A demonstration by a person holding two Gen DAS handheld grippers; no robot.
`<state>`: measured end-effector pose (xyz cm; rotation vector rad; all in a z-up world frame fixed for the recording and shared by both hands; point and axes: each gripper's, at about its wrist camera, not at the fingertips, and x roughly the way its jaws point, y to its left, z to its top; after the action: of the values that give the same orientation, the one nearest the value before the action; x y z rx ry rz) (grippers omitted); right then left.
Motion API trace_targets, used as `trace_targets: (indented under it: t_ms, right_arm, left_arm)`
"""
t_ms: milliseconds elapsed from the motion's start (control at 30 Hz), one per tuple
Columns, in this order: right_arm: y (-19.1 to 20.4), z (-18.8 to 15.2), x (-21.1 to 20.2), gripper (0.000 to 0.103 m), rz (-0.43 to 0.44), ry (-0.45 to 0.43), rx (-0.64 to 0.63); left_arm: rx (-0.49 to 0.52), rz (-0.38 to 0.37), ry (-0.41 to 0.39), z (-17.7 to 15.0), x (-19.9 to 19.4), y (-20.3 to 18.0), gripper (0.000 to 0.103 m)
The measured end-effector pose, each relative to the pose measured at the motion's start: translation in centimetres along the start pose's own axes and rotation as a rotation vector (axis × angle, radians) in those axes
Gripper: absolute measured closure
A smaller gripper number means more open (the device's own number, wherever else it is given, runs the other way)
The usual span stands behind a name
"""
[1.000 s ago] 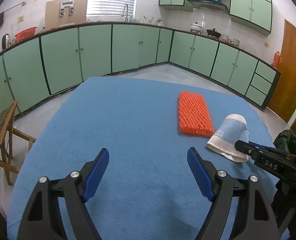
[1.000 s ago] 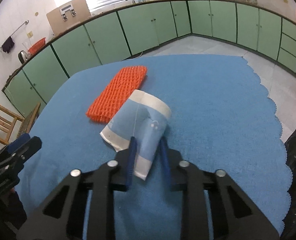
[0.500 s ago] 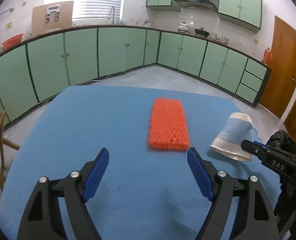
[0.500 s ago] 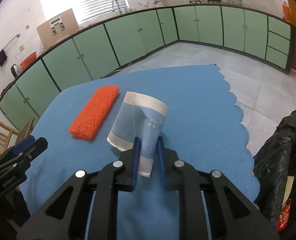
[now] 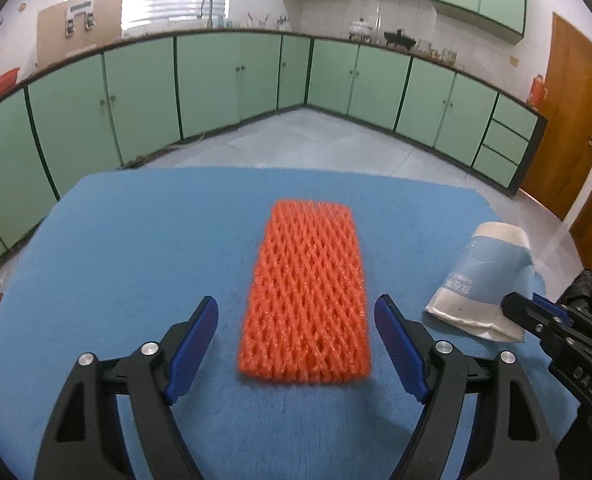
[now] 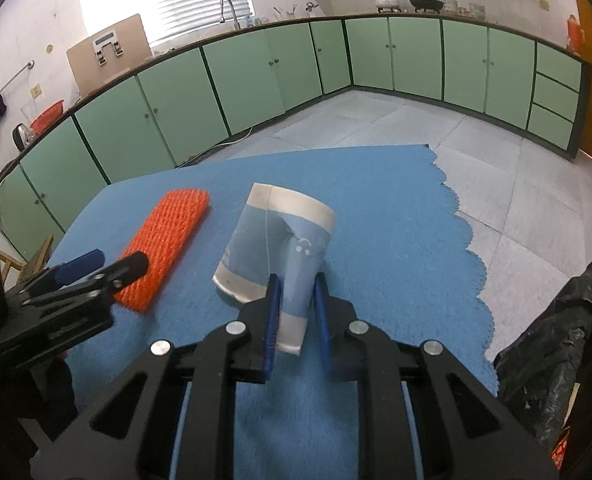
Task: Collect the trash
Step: 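Grasp the orange foam mesh with the left tool while the right holds the cup, then carry mesh and white-blue cup over the bin and open both tools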
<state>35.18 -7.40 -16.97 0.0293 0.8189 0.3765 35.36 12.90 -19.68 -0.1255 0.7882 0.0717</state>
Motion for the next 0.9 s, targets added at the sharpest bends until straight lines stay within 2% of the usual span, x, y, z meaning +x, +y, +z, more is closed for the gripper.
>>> trace_targets:
  t_ms: [167,233,367,467,633,900]
  right_arm:
    - [-0.1,-0.2,-0.1,0.087,0.008,0.000,0.008]
    - [-0.1,-0.2,-0.2,0.087,0.009,-0.001,0.010]
    - [0.0,-0.4,-0.5,0.087,0.008,-0.007,0.004]
    - [0.0,-0.6,-0.7,0.087,0.009,-0.008,0.007]
    - [-0.4,-0.6,-1.6,0.087,0.009,-0.016,0.026]
    - [-0.6,-0.4,-5.0,0.087,0.023,-0.049,0.046]
  left_arm:
    - [-0.014,-0.003,0.077,0.3,1.9,-0.2,0.028]
    - [-0.003,-0.013,0.075,0.4,2.0,-0.5,0.041]
    - [0.017,-0.058,0.065,0.5,1.7,-1.3,0.079]
    - [0.021,-0.058,0.044,0.5,1.3,-1.6,0.092]
    - [0.015,-0.063,0.018,0.5,0.4,-1.5,0.093]
    - [0.013,-0.085,-0.037,-0.5,-4.5,-1.2,0.093]
